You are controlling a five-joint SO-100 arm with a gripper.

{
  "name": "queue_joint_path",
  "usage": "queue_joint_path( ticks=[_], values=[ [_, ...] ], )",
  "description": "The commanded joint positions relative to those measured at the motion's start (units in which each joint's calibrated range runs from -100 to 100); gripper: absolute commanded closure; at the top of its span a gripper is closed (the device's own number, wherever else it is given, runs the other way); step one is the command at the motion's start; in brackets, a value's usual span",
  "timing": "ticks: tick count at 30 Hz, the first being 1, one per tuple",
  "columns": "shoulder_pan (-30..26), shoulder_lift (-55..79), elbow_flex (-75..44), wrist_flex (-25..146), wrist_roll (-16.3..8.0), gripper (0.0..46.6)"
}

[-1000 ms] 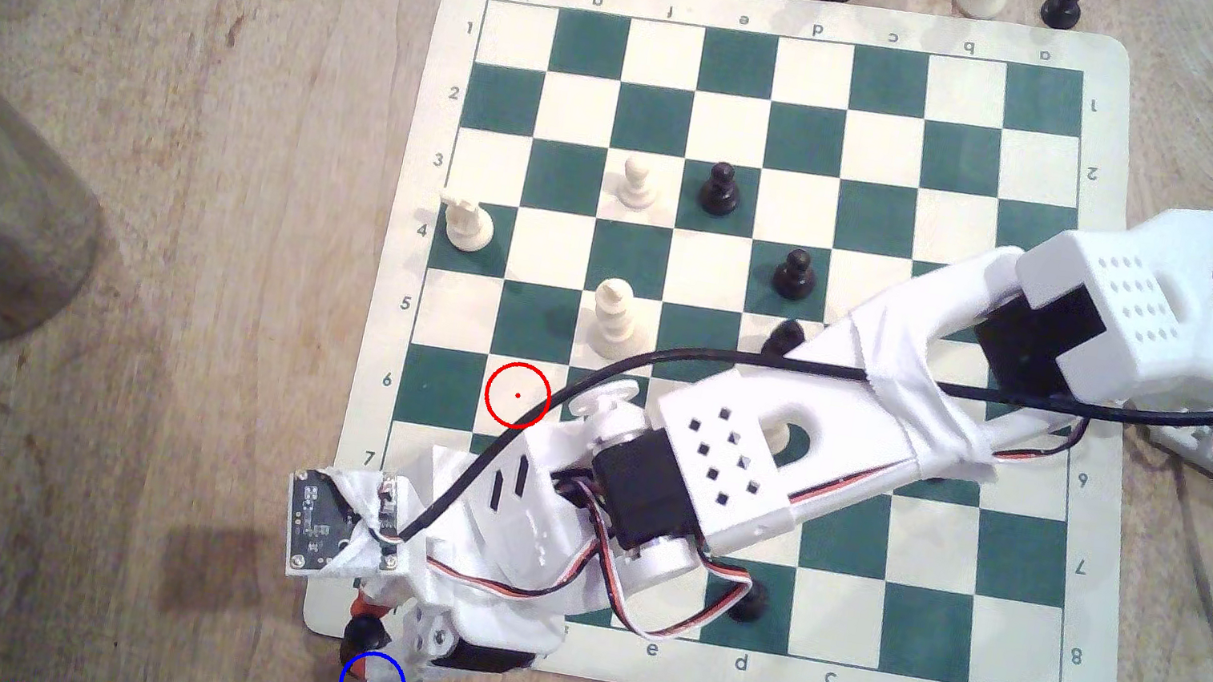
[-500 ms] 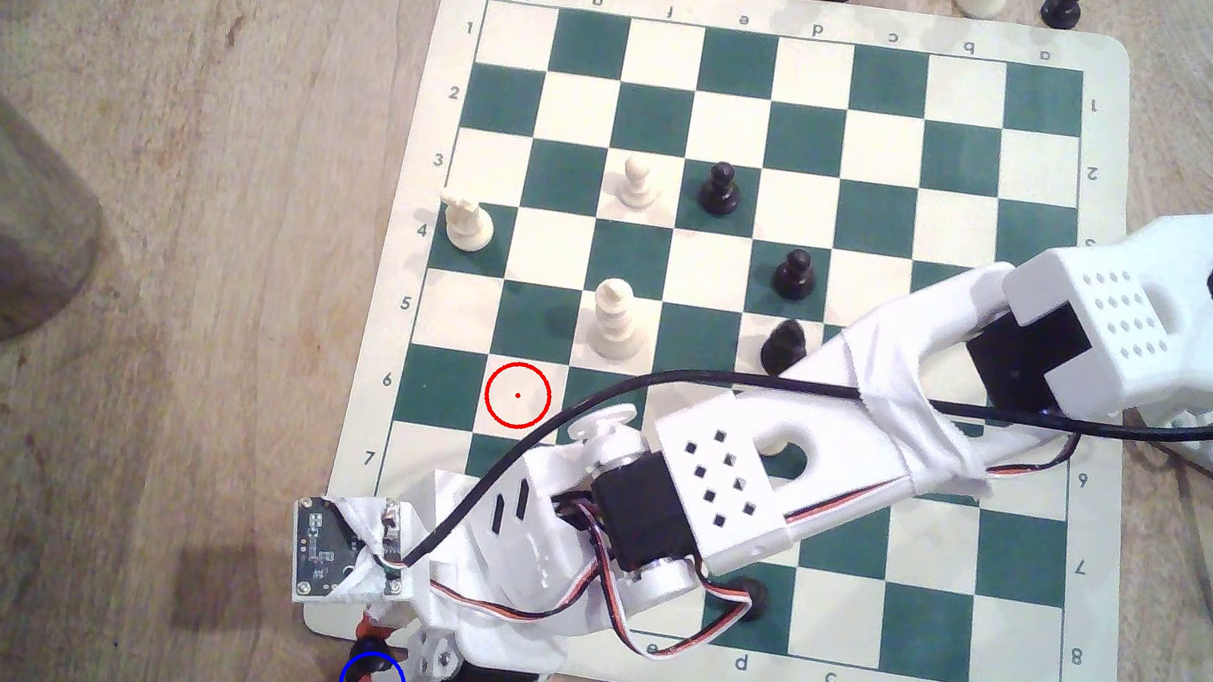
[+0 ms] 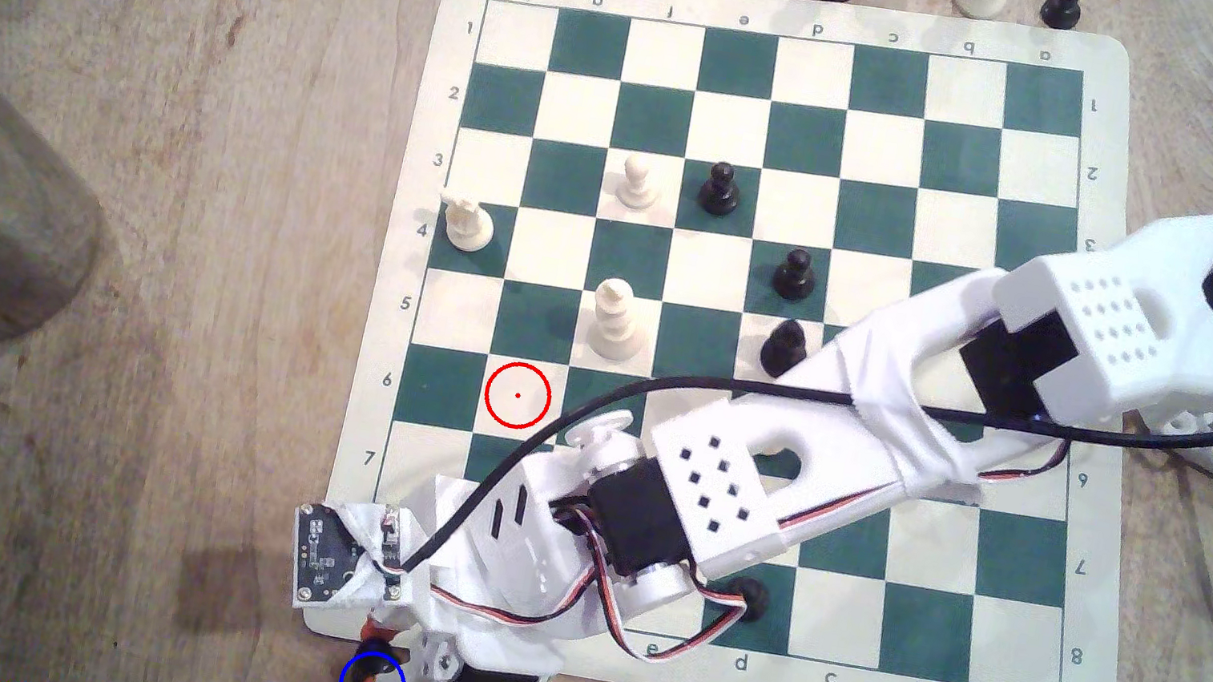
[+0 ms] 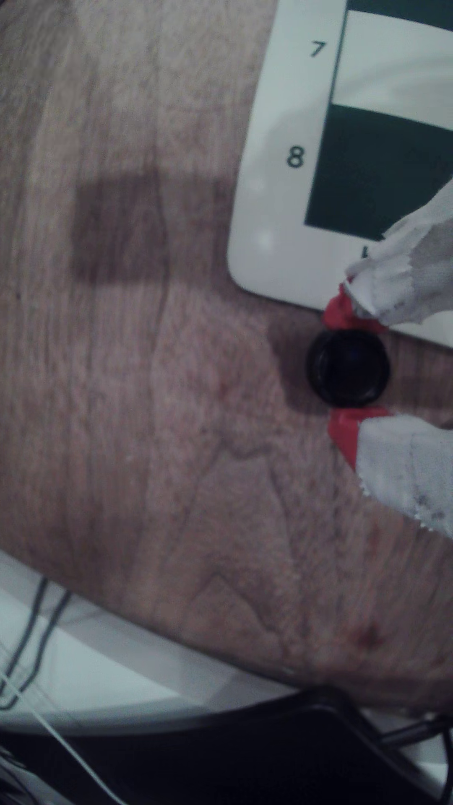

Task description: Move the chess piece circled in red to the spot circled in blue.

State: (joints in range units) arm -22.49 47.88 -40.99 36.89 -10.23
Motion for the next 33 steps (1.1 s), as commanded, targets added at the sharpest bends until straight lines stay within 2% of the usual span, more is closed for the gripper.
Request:
queue_joint_path(
  ticks=[1, 3, 5, 8, 11, 12, 17, 29, 33],
  values=[
    [-0.3, -2.9, -5.7, -1.2, 0.0, 43.9],
    [-0.3, -2.8, -5.8, -1.2, 0.0, 42.9],
    [-0.2, -2.8, -5.8, -1.1, 0.1, 38.7],
    [-0.2, -3.0, -5.8, -0.9, -0.1, 29.5],
    [-0.2, -3.1, -5.8, -0.7, -0.1, 26.2],
    [-0.1, -3.4, -5.8, -0.4, -0.1, 23.9],
    [0.0, -4.3, -5.8, 0.0, -0.1, 20.9],
    [2.1, -10.2, -4.7, 0.3, 0.7, 19.3],
    [1.7, -14.6, 0.8, 0.3, 0.7, 19.2]
  ],
)
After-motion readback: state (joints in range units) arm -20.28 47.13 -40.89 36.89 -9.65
